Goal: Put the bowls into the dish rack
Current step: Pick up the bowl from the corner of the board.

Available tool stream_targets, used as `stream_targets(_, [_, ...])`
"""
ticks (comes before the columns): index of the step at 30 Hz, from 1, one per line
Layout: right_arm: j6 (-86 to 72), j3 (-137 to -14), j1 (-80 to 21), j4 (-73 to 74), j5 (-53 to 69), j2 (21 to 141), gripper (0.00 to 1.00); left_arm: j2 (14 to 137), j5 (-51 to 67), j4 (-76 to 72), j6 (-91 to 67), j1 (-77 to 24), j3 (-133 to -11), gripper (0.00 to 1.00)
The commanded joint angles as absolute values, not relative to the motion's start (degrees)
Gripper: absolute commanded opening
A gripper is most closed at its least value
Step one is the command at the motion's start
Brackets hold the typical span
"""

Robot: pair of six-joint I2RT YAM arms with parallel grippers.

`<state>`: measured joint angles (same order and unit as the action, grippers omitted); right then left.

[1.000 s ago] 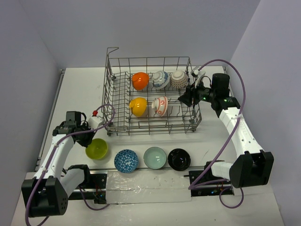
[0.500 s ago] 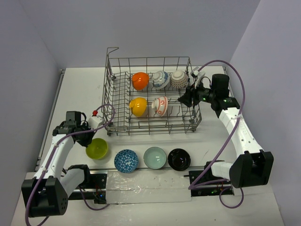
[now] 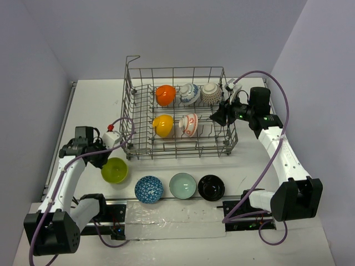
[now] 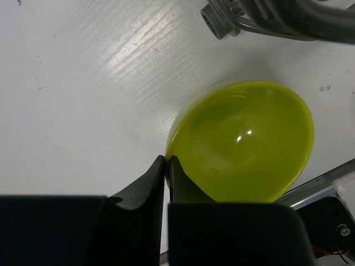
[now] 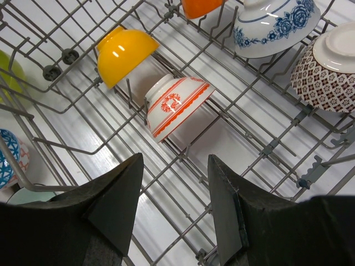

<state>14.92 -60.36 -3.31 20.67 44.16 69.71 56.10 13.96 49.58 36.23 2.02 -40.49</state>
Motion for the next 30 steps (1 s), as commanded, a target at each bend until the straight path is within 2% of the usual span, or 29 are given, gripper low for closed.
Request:
stream_targets(1, [15.91, -59.85, -2.90, 19.86, 44.47, 68.12, 0.58, 55.02, 16.09, 50.36, 36.30, 2.20, -43.15, 0.00])
stream_targets(30, [15.82, -59.94, -2.90, 20.21, 45.44, 68.73, 0.58, 52.39, 15.21, 55.46, 39.02, 3.16, -48.51, 0.00])
